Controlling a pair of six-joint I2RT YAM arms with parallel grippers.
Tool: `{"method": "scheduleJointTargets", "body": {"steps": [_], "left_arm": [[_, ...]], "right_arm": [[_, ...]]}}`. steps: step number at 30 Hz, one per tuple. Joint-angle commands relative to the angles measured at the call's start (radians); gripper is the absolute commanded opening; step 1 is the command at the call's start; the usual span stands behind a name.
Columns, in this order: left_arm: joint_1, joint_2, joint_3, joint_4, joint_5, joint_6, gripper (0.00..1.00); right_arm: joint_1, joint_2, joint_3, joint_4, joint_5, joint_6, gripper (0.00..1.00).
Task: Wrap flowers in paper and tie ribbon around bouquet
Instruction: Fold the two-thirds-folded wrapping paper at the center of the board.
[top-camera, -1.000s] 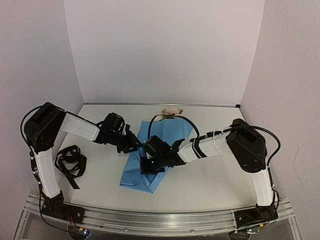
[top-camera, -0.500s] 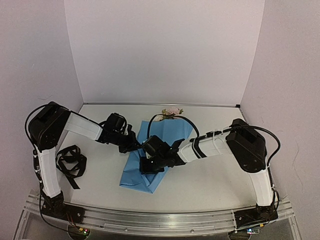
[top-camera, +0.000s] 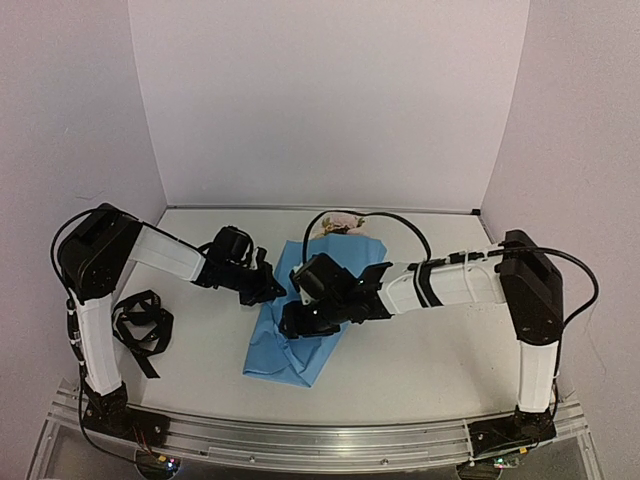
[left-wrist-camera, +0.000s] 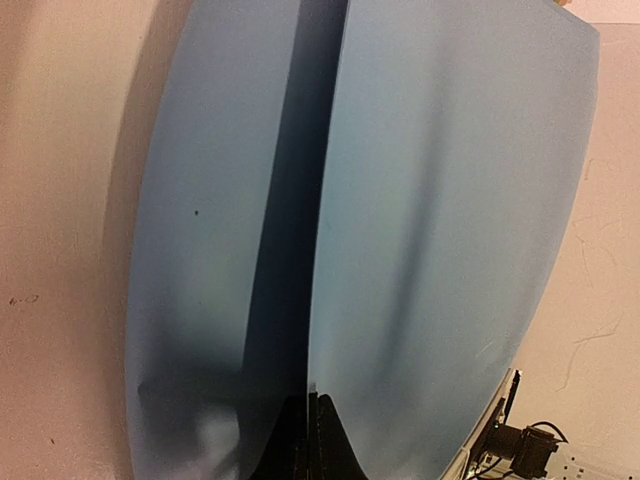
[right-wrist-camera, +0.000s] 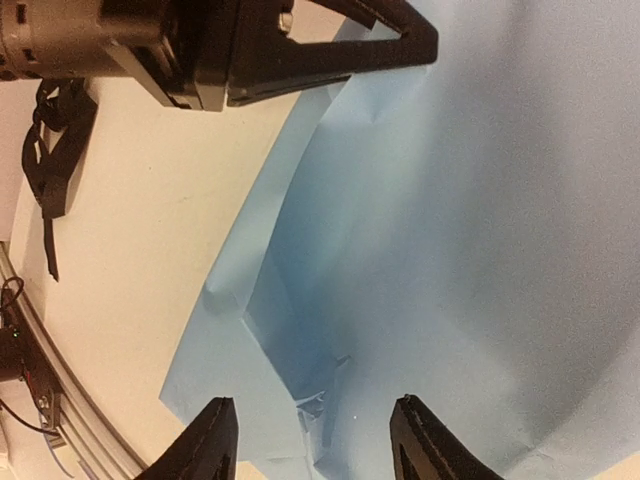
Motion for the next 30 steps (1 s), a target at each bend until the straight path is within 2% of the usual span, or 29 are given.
{"method": "scheduleJointTargets", "body": {"steps": [1,5,7,11,16,24,30], "left_arm": [[0.007,-0.026,-0.020,0.042,0.022,0.008,0.00],[0.011,-0.042,-0.041,0.045,0.022,0.005,0.00],[0.012,-0.052,-0.048,0.041,0.022,0.005,0.00],[0.014,-0.058,-0.052,0.037,0.021,0.013,0.00],[0.018,-0.048,-0.066,0.060,0.025,0.004,0.00],[0.022,-0.044,-0.081,0.071,0.019,-0.005,0.00],[0.029,-0.035,-0.083,0.070,0.017,-0.006,0.00]], "right_arm": [[0.003,-0.045,-0.025,-0.025,0.036,0.018,0.45],[0.002,-0.017,-0.023,-0.038,0.040,0.038,0.29],[0.002,-0.009,-0.026,-0.042,0.047,0.043,0.25],[0.005,0.009,-0.038,-0.044,0.049,0.043,0.23],[0.020,0.047,-0.020,-0.045,0.044,0.036,0.27],[0.051,0.079,-0.009,-0.065,0.094,0.014,0.43],[0.066,0.104,0.015,-0.115,0.138,-0.007,0.50]]}}
